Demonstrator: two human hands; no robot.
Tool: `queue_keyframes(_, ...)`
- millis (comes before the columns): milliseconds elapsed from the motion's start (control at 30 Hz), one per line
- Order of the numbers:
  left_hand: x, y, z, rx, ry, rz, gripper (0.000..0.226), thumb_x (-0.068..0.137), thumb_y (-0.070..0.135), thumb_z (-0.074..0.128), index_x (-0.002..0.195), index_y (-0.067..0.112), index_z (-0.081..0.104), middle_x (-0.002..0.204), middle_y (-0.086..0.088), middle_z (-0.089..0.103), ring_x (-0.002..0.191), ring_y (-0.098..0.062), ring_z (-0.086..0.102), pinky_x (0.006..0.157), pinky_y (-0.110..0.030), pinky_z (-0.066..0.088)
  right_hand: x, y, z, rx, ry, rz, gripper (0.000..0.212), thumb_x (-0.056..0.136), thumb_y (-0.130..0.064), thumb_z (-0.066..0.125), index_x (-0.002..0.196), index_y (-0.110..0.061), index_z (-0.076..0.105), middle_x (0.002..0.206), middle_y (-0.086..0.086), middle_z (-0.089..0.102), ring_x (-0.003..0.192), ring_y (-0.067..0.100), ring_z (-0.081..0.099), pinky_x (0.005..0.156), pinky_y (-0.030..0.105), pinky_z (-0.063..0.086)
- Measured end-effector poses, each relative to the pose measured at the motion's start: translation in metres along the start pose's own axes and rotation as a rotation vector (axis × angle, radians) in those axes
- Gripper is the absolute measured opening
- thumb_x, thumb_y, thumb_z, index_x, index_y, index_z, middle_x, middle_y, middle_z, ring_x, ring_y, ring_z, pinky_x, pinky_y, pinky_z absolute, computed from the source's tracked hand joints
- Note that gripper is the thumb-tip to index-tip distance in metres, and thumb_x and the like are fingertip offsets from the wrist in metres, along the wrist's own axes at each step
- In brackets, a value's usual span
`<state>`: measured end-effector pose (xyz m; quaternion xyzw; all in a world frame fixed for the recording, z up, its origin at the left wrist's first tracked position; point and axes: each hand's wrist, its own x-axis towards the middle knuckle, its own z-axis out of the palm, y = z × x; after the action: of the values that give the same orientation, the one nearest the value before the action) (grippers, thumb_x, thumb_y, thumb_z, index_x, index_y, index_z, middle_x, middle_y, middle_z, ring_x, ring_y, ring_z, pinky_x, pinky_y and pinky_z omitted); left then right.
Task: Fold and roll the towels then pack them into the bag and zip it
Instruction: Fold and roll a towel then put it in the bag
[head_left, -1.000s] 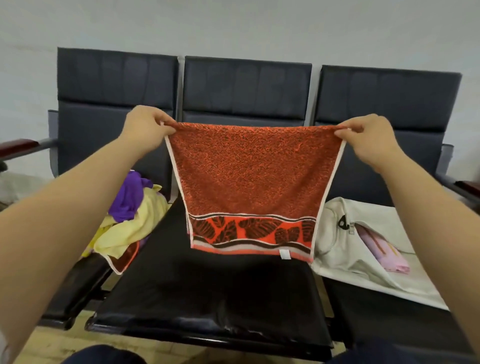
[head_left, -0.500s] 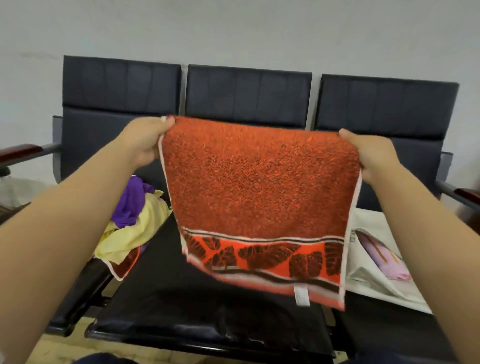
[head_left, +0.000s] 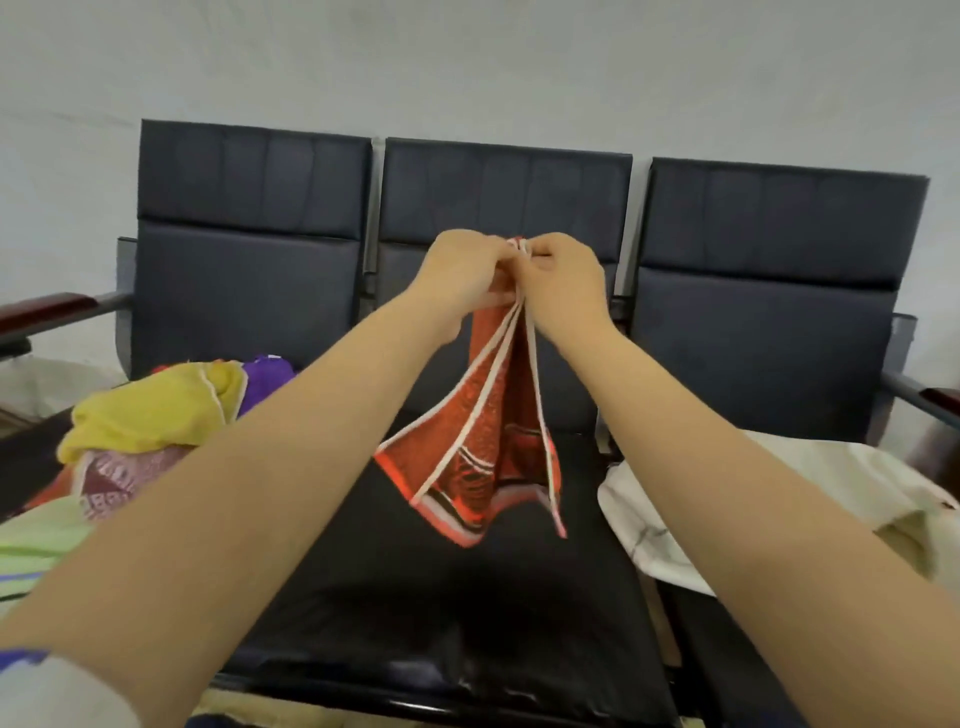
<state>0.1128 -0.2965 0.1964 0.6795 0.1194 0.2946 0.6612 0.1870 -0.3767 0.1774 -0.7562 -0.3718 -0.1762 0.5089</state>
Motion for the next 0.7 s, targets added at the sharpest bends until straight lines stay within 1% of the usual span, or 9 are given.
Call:
queue_keyframes(100,-0.010,0.004,-0.006,-0.042,-0.148,0.061,0.031,0.087,-0.006,0.045,0.112,-0.007,0.063,0.111,-0.016,0.068,0.103,-0.024,0.066,0.088,-0.035,0.056,0.001,0.010,-0.005,0.258,0.017,0.074,0.024,0.085,-0.035,0.070,0.095,-0.014,0.064,0.089,-0.002,0.071,0.081,0.011,0.068,0.073,0.028,0.055)
queue_keyframes(200,-0.013,-0.001,-0.021,-0.040,-0.213,0.128,0.040,0.085,-0.013,0.036,0.113,-0.003,0.063,0.117,-0.014,0.066,0.108,-0.023,0.065,0.092,-0.037,0.054,0.005,0.015,-0.016,0.421,0.005,0.122,0.013,0.085,-0.007,0.067,0.098,-0.006,0.065,0.091,0.004,0.071,0.077,0.009,0.068,0.069,0.021,0.056)
queue_keyframes(300,-0.002,-0.014,-0.039,0.400,-0.005,0.360,0.039,0.087,0.004,0.057,0.125,0.013,0.057,0.127,-0.004,0.060,0.117,-0.013,0.056,0.104,-0.036,0.044,0.010,0.014,-0.029,0.423,-0.052,0.111,0.017,0.088,0.002,0.055,0.096,-0.009,0.067,0.090,0.002,0.069,0.081,0.010,0.066,0.074,0.026,0.052)
queue_keyframes(367,0.006,-0.028,-0.051,0.667,-0.030,0.357,0.085,0.077,0.035,0.078,0.146,0.021,0.031,0.149,-0.001,0.038,0.133,-0.012,0.037,0.112,-0.034,0.029,0.012,0.011,-0.039,0.563,-0.195,0.102,0.020,0.091,0.001,0.052,0.094,-0.012,0.067,0.093,0.004,0.070,0.087,0.014,0.067,0.082,0.031,0.054)
queue_keyframes(400,0.007,-0.034,-0.054,0.675,-0.110,0.289,0.098,0.070,0.041,0.081,0.149,0.020,0.025,0.151,0.000,0.035,0.135,-0.012,0.035,0.113,-0.034,0.028,0.013,0.009,-0.044,0.634,-0.277,0.098,0.020,0.093,0.000,0.051,0.097,-0.012,0.067,0.095,0.005,0.070,0.088,0.016,0.067,0.084,0.032,0.054)
queue_keyframes(433,0.007,-0.039,-0.056,0.624,-0.180,0.219,0.095,0.069,0.038,0.081,0.147,0.019,0.030,0.146,-0.001,0.042,0.130,-0.012,0.042,0.112,-0.034,0.033,0.013,0.007,-0.050,0.688,-0.361,0.095,0.020,0.094,-0.001,0.049,0.099,-0.011,0.066,0.096,0.006,0.070,0.088,0.016,0.067,0.084,0.032,0.054)
queue_keyframes(533,0.003,-0.047,-0.059,0.359,-0.323,0.048,0.037,0.080,0.013,0.073,0.115,0.015,0.062,0.110,0.000,0.068,0.098,-0.011,0.065,0.091,-0.030,0.051,0.015,0.009,-0.065,0.698,-0.518,0.092,0.019,0.095,-0.002,0.049,0.099,-0.012,0.064,0.090,0.002,0.069,0.082,0.014,0.066,0.080,0.030,0.055)
queue_keyframes(600,0.006,-0.050,-0.061,0.166,-0.309,0.014,0.022,0.085,0.007,0.066,0.106,0.014,0.062,0.097,0.001,0.070,0.086,-0.011,0.068,0.078,-0.026,0.056,0.020,0.017,-0.069,0.421,-0.407,0.062,0.015,0.094,-0.004,0.055,0.095,-0.015,0.065,0.089,0.003,0.068,0.081,0.015,0.065,0.079,0.034,0.055)
queue_keyframes(700,0.017,-0.048,-0.063,-0.005,-0.139,0.041,0.015,0.087,0.002,0.061,0.098,0.012,0.058,0.088,-0.001,0.066,0.076,-0.012,0.065,0.070,-0.029,0.055,0.027,0.030,-0.070,0.077,-0.126,0.011,0.009,0.088,-0.006,0.064,0.089,-0.015,0.066,0.092,0.006,0.068,0.084,0.017,0.066,0.078,0.033,0.055)
